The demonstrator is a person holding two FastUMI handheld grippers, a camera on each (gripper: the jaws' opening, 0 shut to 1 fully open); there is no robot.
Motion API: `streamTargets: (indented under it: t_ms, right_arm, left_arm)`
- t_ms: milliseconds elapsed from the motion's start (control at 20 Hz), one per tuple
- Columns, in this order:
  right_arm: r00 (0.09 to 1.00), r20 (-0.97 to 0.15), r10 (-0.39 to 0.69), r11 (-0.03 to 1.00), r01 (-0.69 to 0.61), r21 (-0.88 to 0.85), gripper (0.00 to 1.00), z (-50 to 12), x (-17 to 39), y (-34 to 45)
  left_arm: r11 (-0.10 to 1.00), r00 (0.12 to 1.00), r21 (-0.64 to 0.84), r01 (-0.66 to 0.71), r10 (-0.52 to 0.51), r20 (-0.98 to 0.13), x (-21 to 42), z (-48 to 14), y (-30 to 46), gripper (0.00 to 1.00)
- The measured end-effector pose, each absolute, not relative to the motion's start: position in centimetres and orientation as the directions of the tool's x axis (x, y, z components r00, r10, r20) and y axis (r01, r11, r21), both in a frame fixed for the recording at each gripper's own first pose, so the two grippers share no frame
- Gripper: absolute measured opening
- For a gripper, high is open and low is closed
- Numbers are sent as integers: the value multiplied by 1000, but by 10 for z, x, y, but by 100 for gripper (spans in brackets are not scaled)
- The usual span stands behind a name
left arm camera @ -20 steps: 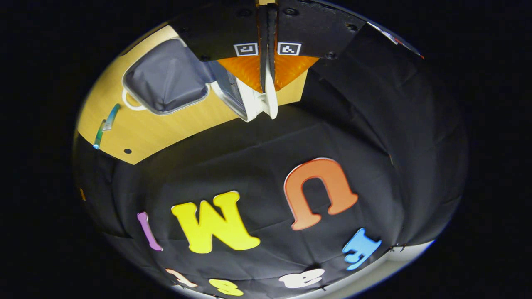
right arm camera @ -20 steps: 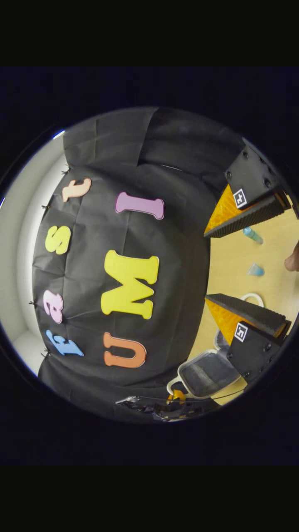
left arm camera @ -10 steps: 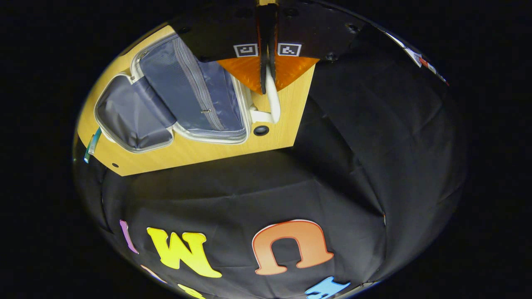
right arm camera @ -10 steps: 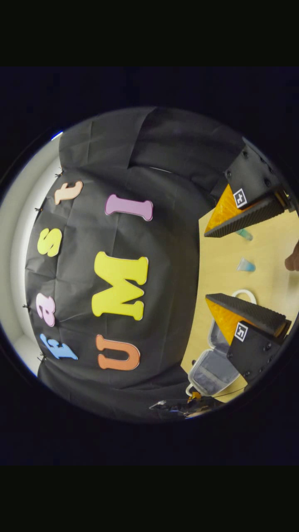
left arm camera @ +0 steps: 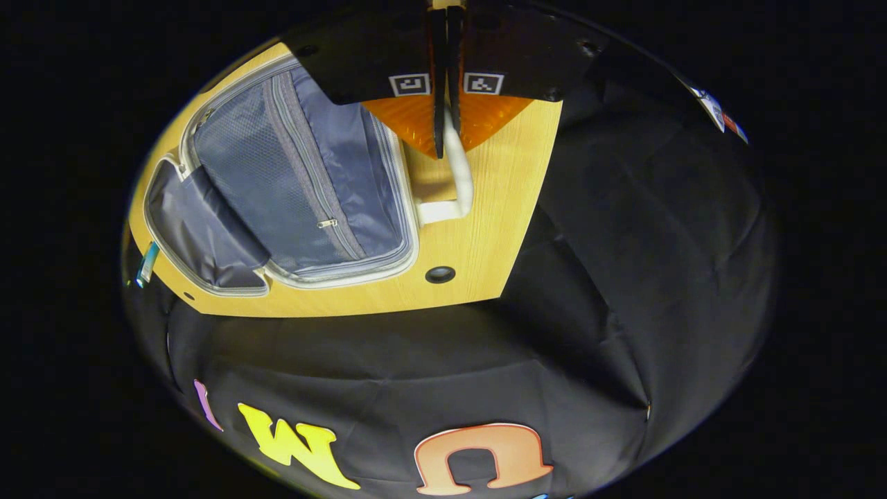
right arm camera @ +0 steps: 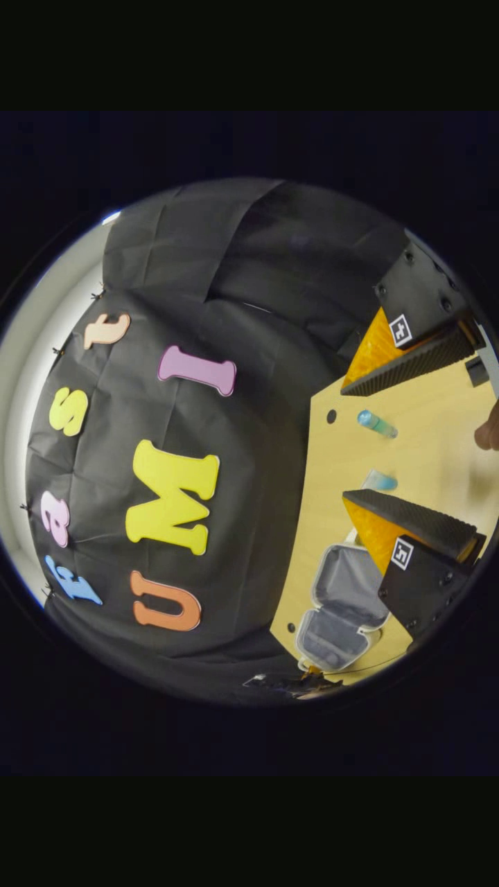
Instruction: First open the suitcase, pack the skin care products into it, and then close the suitcase.
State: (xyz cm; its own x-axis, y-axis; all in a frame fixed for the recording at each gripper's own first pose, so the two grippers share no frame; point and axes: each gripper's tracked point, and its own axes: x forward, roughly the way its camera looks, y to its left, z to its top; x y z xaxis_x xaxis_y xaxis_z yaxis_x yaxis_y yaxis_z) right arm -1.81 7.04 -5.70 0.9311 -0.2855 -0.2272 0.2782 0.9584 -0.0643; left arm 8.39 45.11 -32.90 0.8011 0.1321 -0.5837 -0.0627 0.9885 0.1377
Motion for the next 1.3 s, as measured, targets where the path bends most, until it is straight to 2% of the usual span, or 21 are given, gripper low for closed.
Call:
streamTargets:
  t_ms: [100,200,350,400,450,550,750,1050,1300]
  right_arm:
    - [928,-235,-290,957,285,-57,81,-61,-20,64]
    - [927,-240,-286,958,280,-61,81,-66,-19,59]
    - [934,-240,-263,965,260,-48,81,-73,-14,52]
    - [938,-237,-254,967,251,-41,81,-75,-11,51]
    - [942,-233,-242,970,240,-36,81,-77,-8,50]
    - [948,-232,-216,976,213,-37,81,-83,1,46]
    - [963,-217,-159,987,154,-39,81,-85,17,34]
    - [965,-236,-111,994,106,-34,81,-103,39,-3]
    - [961,-258,-97,995,88,-44,81,-119,44,-42]
  left_arm:
    - [989,810,122,-79,135,-570,85,-328,451,8]
    - [984,811,117,-131,174,-558,80,-323,461,23]
    - [984,838,109,-140,177,-516,71,-299,450,71]
    - [983,851,115,-140,179,-494,69,-287,444,71]
    - [983,863,118,-139,178,-473,67,-275,433,86]
    - [983,884,128,-132,175,-434,66,-248,404,97]
    - [984,928,128,-121,158,-339,63,-198,326,97]
    - [997,975,61,-41,53,-214,68,-138,181,96]
    - [995,980,23,98,-93,-177,74,-136,60,97]
